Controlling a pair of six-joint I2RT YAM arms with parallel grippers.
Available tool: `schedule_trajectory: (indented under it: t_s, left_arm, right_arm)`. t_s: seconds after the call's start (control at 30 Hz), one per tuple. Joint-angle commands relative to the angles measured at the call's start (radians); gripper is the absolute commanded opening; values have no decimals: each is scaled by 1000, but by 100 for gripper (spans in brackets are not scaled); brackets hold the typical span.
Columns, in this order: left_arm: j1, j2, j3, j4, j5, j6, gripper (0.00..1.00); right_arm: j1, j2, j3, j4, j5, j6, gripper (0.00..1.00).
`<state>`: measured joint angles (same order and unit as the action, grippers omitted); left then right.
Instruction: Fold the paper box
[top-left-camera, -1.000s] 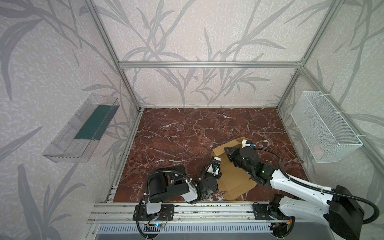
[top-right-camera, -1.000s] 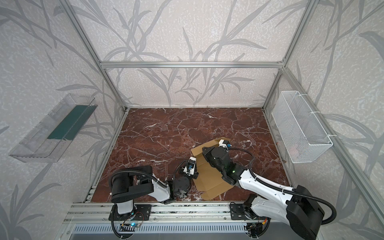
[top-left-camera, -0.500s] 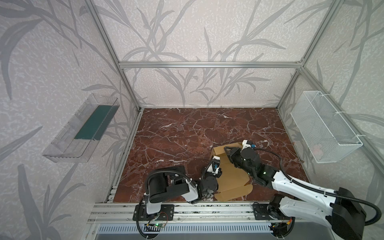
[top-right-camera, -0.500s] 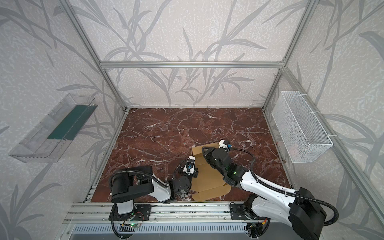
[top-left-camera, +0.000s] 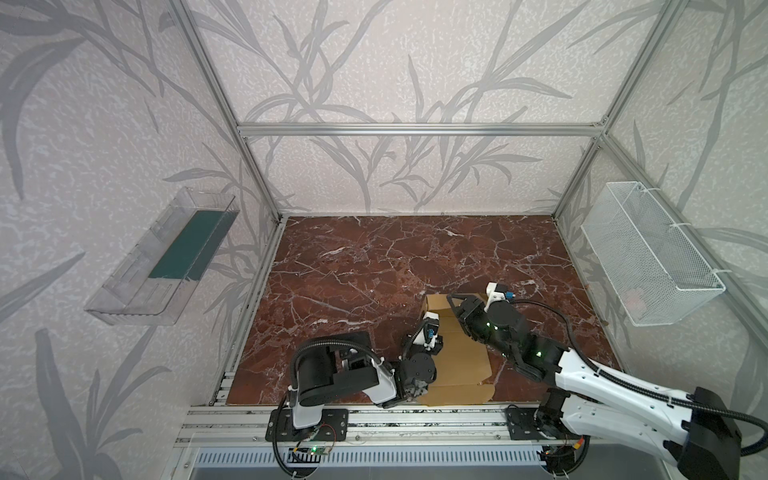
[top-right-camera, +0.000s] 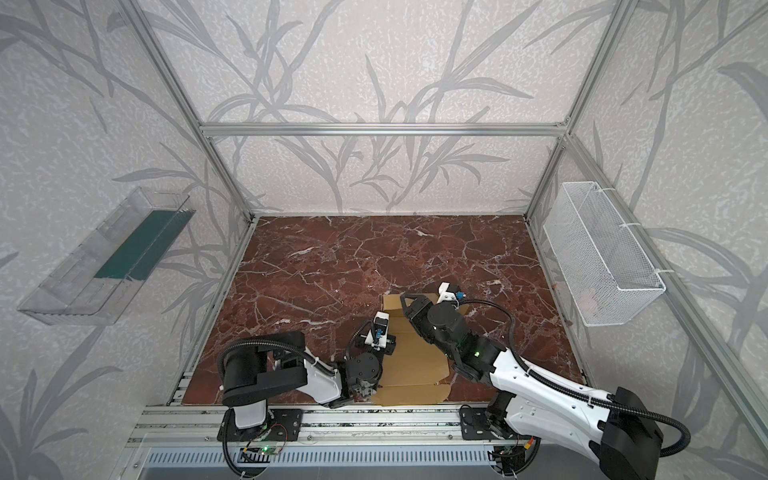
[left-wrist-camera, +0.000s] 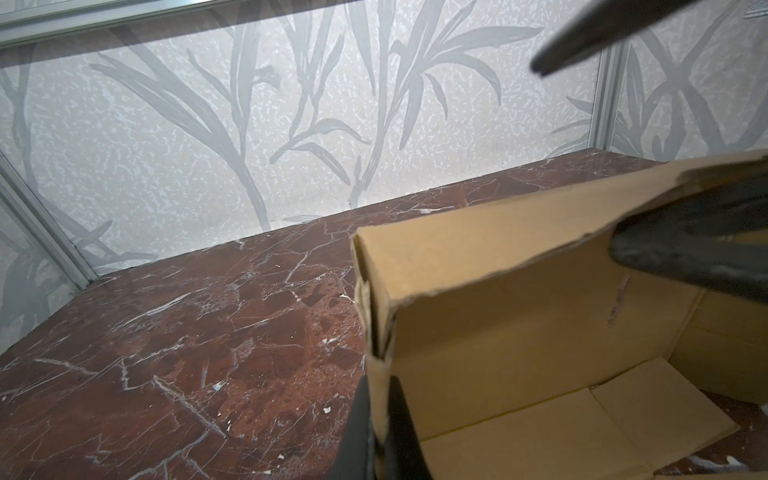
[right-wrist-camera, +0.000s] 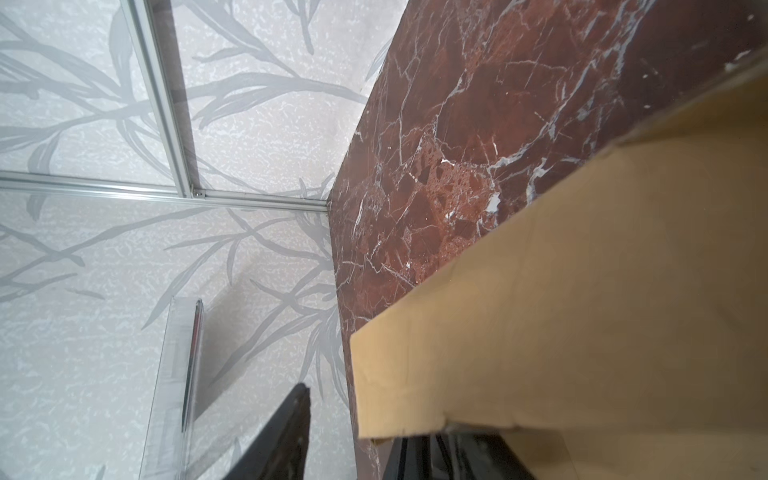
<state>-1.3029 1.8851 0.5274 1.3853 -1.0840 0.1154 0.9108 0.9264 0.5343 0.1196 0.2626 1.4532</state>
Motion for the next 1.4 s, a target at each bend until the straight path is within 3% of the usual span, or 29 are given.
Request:
schedule_trajectory:
  t_s: [0.0, 0.23, 0.6, 0.83, 1.03, 1.13, 1.37]
  left_arm:
    - [-7, -31, -31, 23, -33, 14, 0]
    - [-7, -135, -124, -48, 15, -42, 0]
    - [2, -419, -261, -316, 84, -164, 0]
    - [10, -622, -332, -469, 171, -194, 0]
    - [10, -857, -372, -714, 152, -269, 0]
    - [12, -990, -367, -900, 167, -307, 0]
    - [16, -1142, -399, -1046, 185, -328, 0]
  right_arm:
    - [63, -43, 48, -99, 72, -43, 60]
    - [104, -117, 90, -218, 89, -138, 66]
    - [96, -302, 114, -422, 220, -464, 72]
    - [94, -270, 158, -459, 57, -591, 73]
    - [95, -226, 151, -432, -92, -599, 73]
    - [94, -213, 131, -396, -132, -576, 74]
    - [95, -187, 133, -334, -169, -562, 74]
